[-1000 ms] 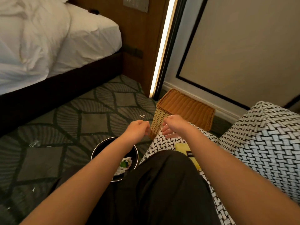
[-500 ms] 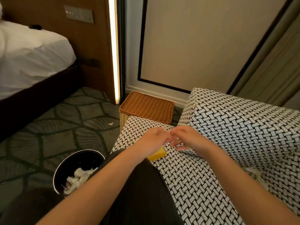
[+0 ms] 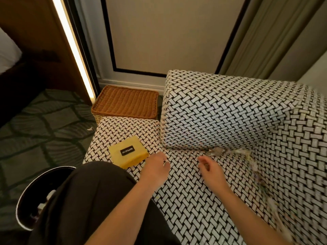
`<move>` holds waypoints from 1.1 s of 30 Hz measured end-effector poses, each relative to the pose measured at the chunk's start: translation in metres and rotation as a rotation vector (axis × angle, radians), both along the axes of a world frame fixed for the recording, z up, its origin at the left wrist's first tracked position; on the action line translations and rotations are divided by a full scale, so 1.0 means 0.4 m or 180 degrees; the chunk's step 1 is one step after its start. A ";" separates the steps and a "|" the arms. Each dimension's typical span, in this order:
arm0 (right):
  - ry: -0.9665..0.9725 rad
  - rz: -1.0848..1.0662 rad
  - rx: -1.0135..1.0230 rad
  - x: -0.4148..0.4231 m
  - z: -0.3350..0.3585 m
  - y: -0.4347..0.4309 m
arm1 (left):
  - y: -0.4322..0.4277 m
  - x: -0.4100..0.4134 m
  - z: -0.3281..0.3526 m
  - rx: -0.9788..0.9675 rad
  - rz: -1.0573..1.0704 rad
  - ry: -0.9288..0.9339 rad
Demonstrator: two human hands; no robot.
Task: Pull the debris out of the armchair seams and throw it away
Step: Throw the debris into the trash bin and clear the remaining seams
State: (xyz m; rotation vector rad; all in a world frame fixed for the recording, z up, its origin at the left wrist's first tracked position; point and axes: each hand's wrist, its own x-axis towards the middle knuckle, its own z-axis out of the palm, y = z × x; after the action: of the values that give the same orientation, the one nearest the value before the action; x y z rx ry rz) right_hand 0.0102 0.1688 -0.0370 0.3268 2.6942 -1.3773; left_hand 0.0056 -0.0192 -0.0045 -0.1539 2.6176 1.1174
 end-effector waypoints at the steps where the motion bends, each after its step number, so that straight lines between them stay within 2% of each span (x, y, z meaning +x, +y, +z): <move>1: 0.0147 -0.0119 0.0137 0.002 -0.009 0.015 | 0.010 -0.008 -0.016 -0.0119 -0.0005 0.0010; 4: 0.0497 -0.0529 0.0697 0.005 -0.032 0.059 | 0.041 -0.025 -0.052 -0.0317 -0.0154 0.0045; 7: 0.0645 -0.0764 0.0916 -0.006 -0.052 0.092 | 0.075 -0.035 -0.078 -0.0294 -0.0204 0.0157; 11: 0.0450 -0.0767 0.1550 -0.052 -0.059 0.095 | 0.108 -0.042 -0.103 -0.0194 -0.0165 0.0451; 16: 0.0397 -0.0770 0.1766 -0.101 -0.062 0.103 | 0.130 -0.044 -0.116 0.0016 -0.0314 0.0578; 20: 0.0322 -0.0544 0.2208 -0.107 -0.069 0.105 | 0.141 -0.042 -0.118 0.0126 -0.0501 0.0769; 27: 0.0342 -0.0619 0.2212 -0.109 -0.074 0.098 | 0.145 -0.031 -0.117 0.0267 -0.0614 0.0744; 31: 0.0630 -0.0731 0.1723 -0.088 -0.088 0.100 | 0.145 -0.027 -0.107 0.0559 -0.0453 0.0597; 33: 0.0760 -0.0852 0.1232 -0.068 -0.087 0.089 | 0.149 -0.024 -0.095 0.0927 -0.0230 0.0363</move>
State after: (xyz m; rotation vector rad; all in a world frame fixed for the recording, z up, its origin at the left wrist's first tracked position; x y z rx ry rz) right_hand -0.0171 0.2045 -0.0717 0.6091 3.2141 -0.9878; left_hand -0.0040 0.0406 -0.0427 0.0673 2.4959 1.5032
